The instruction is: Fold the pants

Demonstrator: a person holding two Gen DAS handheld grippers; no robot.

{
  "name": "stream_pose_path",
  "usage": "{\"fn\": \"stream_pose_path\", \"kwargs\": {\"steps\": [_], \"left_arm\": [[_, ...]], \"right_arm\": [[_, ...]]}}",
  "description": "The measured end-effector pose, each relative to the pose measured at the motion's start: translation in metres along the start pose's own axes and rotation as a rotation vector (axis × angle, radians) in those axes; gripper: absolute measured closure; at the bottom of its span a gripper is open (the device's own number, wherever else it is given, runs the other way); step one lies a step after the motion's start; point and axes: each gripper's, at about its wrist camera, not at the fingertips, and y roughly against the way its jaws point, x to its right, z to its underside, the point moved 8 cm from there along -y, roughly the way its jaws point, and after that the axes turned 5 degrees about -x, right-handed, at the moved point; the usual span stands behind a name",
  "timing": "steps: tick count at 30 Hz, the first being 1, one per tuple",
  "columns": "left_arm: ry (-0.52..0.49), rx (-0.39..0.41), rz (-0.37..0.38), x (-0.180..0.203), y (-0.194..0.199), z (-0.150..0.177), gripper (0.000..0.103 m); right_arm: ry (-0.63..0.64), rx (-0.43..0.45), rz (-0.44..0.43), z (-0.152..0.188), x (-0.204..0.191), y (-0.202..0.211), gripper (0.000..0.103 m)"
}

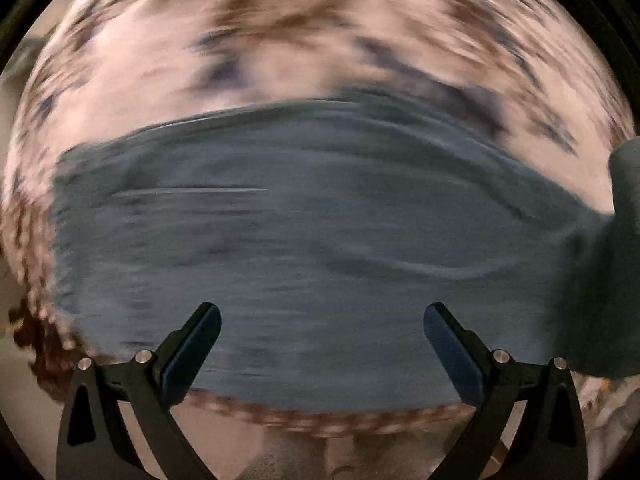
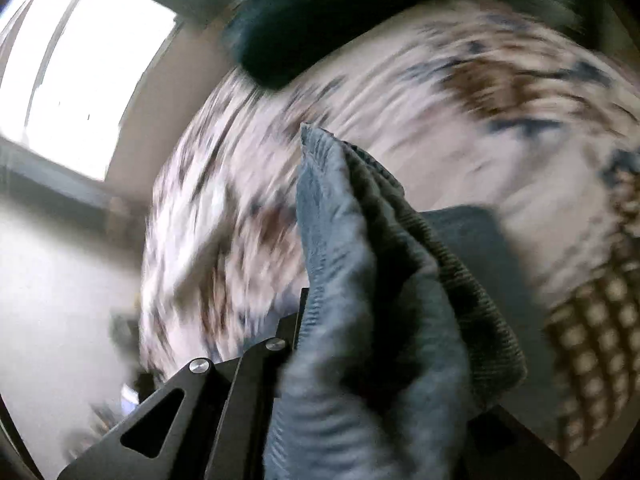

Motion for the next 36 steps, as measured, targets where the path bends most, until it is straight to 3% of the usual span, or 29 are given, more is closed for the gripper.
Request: {"fn": "stream_pose_path", "kwargs": {"steps": [5, 7, 10, 12, 13, 15, 16, 18, 21, 24, 25, 28, 29, 31, 35, 36], "left_arm": [[0.114, 0.01, -0.064, -0.102, -0.006, -0.004, 0.0], [0.154, 0.004, -0.073, -0.13, -0.011, -0.006, 0.0], [0.198, -0.002, -0.027, -0.155, -0.012, -0.007, 0.0], [0.2, 0.01, 0.016, -0.174, -0.005, -0.008, 0.0], [0.202, 0.017, 0.036, -0.175, -0.003, -0.006, 0.0], [0.202, 0.026, 0.128, -0.153, 0.006, -0.015, 0.0], [0.198, 0.027, 0.161, -0.16, 0.015, -0.013, 0.0], [0.175, 0.032, 0.237, -0.136, 0.018, -0.022, 0.0], [0.133, 0.018, 0.28, -0.097, 0.005, -0.02, 0.0], [0.047, -0.018, 0.25, -0.022, -0.001, -0.013, 0.002], [0.014, -0.027, 0.215, -0.011, -0.01, -0.011, 0.007], [-0.098, -0.017, 0.113, 0.008, -0.033, -0.012, 0.068], [-0.105, 0.009, 0.121, 0.008, -0.03, -0.012, 0.076], [-0.087, 0.032, 0.171, -0.003, -0.025, -0.011, 0.082], [0.033, -0.055, 0.308, -0.027, -0.027, -0.007, 0.079], [0.048, -0.067, 0.307, -0.03, -0.024, -0.005, 0.079]], "right_arm": [[0.194, -0.201, 0.039, 0.104, -0.074, -0.11, 0.097], [0.272, -0.307, 0.135, 0.145, -0.084, -0.15, 0.091], [0.311, -0.39, 0.196, 0.17, -0.092, -0.168, 0.065], [0.337, -0.448, 0.145, 0.174, -0.11, -0.163, 0.032], [0.345, -0.474, 0.106, 0.173, -0.119, -0.158, 0.03], [0.368, -0.479, 0.027, 0.18, -0.137, -0.131, 0.03], [0.365, -0.476, -0.007, 0.178, -0.141, -0.114, 0.03], [0.321, -0.472, -0.008, 0.167, -0.135, -0.092, 0.03], [0.238, -0.427, 0.084, 0.137, -0.101, -0.067, 0.03], [0.165, -0.417, 0.256, 0.121, -0.049, -0.056, 0.03], [0.122, -0.42, 0.302, 0.117, -0.029, -0.055, 0.03], [0.045, -0.433, 0.345, 0.11, 0.008, -0.053, 0.03], [0.032, -0.446, 0.368, 0.11, 0.018, -0.056, 0.031], [0.013, -0.468, 0.387, 0.114, 0.03, -0.059, 0.031], [0.02, -0.494, 0.398, 0.116, 0.036, -0.067, 0.031], [0.023, -0.494, 0.391, 0.116, 0.036, -0.068, 0.031]]}}
